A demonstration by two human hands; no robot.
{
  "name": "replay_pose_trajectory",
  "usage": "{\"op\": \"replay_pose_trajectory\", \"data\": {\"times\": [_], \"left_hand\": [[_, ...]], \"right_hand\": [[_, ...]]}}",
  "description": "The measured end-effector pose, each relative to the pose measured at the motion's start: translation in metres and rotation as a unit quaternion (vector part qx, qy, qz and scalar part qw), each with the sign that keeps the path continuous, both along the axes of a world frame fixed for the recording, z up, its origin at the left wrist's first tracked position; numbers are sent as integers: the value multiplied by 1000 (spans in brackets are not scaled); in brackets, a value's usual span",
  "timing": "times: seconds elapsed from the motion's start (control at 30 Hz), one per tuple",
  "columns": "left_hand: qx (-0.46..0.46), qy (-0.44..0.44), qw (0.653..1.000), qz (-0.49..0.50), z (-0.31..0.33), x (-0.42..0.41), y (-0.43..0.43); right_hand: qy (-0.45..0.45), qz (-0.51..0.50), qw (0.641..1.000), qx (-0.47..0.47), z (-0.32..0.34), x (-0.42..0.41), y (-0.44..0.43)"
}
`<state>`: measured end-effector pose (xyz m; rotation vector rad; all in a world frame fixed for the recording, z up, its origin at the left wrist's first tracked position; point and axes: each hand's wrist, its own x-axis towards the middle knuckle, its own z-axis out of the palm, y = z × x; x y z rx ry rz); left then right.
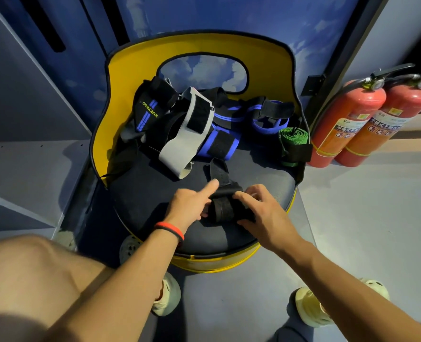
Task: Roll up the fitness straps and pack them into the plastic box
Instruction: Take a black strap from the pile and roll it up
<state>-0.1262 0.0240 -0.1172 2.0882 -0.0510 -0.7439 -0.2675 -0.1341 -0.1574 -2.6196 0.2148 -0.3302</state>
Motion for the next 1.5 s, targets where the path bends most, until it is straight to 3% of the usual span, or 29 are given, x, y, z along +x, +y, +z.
{"op": "replay_pose_trajectory", "data": {"times": [0.27, 0.37, 0.53, 0.9, 1.13, 1.37, 1.5], "left_hand": [[-21, 62, 997, 50, -8, 27, -35], [-107, 65, 987, 104, -8, 32, -39], [-183, 53, 978, 80, 3, 31, -39], [-206, -44, 978, -14, -3, 18, -26], [-130, 85, 988, 14, 4, 35, -43], [-149, 13, 989, 7, 6, 54, -57], [-146, -71, 987, -14, 14, 60, -59]], "right_hand": [[-1, -13, 1000, -19, 0, -1, -1], [-1, -11, 1000, -20, 1, 0, -1], [16, -6, 1000, -20, 3, 2, -5], [70, 8, 997, -13, 12, 12, -16], [85, 19, 996, -6, 11, 15, -17], [101, 15, 995, -11, 14, 16, -17], [109, 17, 994, -7, 16, 16, -17]]}}
